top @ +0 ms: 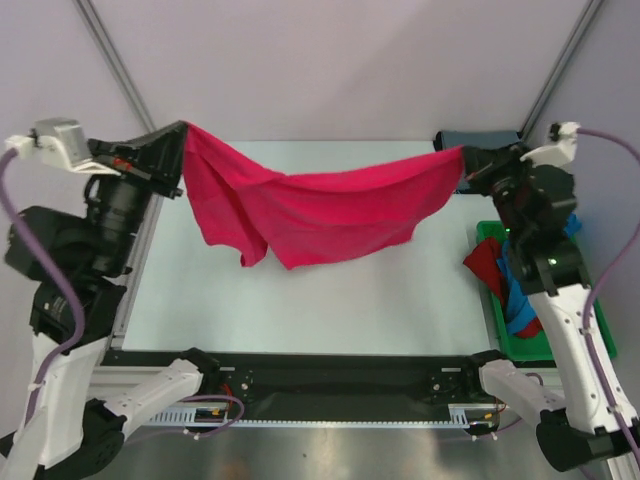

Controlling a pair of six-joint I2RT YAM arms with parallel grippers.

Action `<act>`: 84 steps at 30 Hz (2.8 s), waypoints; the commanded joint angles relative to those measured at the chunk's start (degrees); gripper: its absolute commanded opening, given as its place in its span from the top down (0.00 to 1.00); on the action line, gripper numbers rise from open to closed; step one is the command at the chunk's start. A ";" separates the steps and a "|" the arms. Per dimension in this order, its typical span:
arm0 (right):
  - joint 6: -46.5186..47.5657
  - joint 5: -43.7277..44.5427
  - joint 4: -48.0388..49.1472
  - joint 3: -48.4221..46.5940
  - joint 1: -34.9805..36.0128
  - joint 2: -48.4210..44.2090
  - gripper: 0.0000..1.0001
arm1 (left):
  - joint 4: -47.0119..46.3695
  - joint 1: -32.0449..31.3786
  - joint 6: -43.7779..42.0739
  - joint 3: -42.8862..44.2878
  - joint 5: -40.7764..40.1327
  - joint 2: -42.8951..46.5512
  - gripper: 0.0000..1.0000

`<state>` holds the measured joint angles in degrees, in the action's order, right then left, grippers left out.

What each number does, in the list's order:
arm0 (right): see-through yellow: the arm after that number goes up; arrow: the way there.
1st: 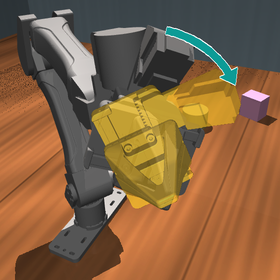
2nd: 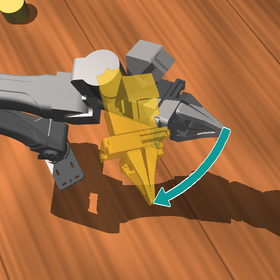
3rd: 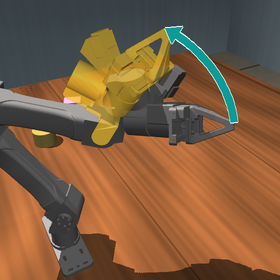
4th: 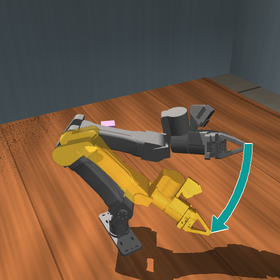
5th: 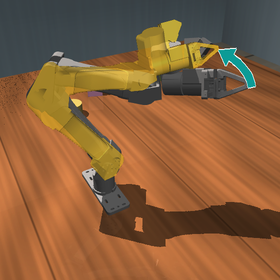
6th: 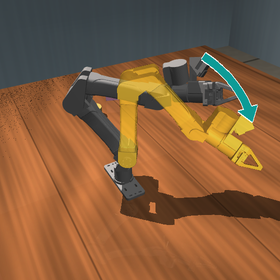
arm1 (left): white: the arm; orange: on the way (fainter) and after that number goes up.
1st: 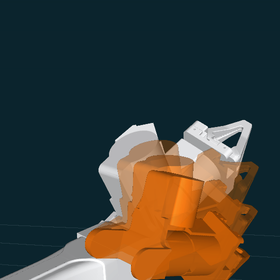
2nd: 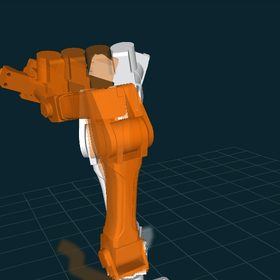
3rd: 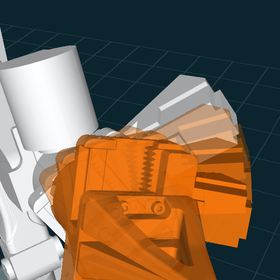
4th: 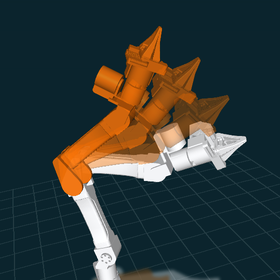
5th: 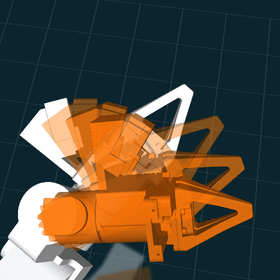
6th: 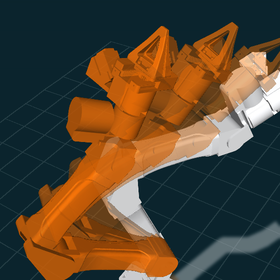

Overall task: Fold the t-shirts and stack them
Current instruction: Flatten the tshirt out

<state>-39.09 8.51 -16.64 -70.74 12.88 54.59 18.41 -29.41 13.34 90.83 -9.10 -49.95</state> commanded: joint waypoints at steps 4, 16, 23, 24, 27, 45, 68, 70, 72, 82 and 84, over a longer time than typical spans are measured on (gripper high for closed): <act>10.61 -4.45 2.49 -11.34 -0.32 -7.55 1.00 | -7.60 -0.21 -9.30 14.63 16.02 -0.76 1.00; 10.79 -10.62 0.39 -13.38 -0.23 -22.33 1.00 | -7.17 -0.21 -10.61 20.20 15.79 5.22 1.00; 8.24 -4.66 5.39 0.06 -0.40 -17.86 1.00 | -8.74 -0.21 -12.72 4.47 0.15 -2.32 1.00; 8.42 -3.69 7.13 5.04 -0.32 -15.85 1.00 | -10.57 -0.21 -13.16 2.36 -1.08 -3.73 1.00; 9.20 -0.35 19.51 13.94 -0.58 -7.97 1.00 | -18.20 2.15 -14.57 -8.01 -1.45 -9.87 1.00; 9.38 -8.07 57.70 12.48 -12.45 52.81 1.00 | -45.83 13.94 1.32 4.35 15.70 -73.53 1.00; 12.63 -20.28 42.84 12.46 -15.96 27.37 1.00 | -39.18 16.31 -4.55 -9.26 15.43 -33.94 1.00; 14.13 -21.43 40.99 12.99 -15.96 22.25 1.00 | -36.45 16.31 -6.39 -8.74 13.94 -29.44 1.00; 15.26 -24.05 37.33 10.91 -15.87 16.27 1.00 | -33.37 16.31 -7.19 -8.74 12.28 -22.67 1.00; 12.99 -32.33 22.54 -0.53 -13.41 1.34 1.00 | -19.40 16.31 -12.20 0.38 7.89 -0.34 1.00; 13.34 -33.90 18.87 -4.22 -13.41 -1.58 1.00 | -16.05 16.31 -12.64 2.07 6.91 2.30 1.00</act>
<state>-25.34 -22.63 6.70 -68.53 -0.69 58.72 -3.62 -13.37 4.12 88.55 0.78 -51.31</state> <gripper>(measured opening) 0.018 0.005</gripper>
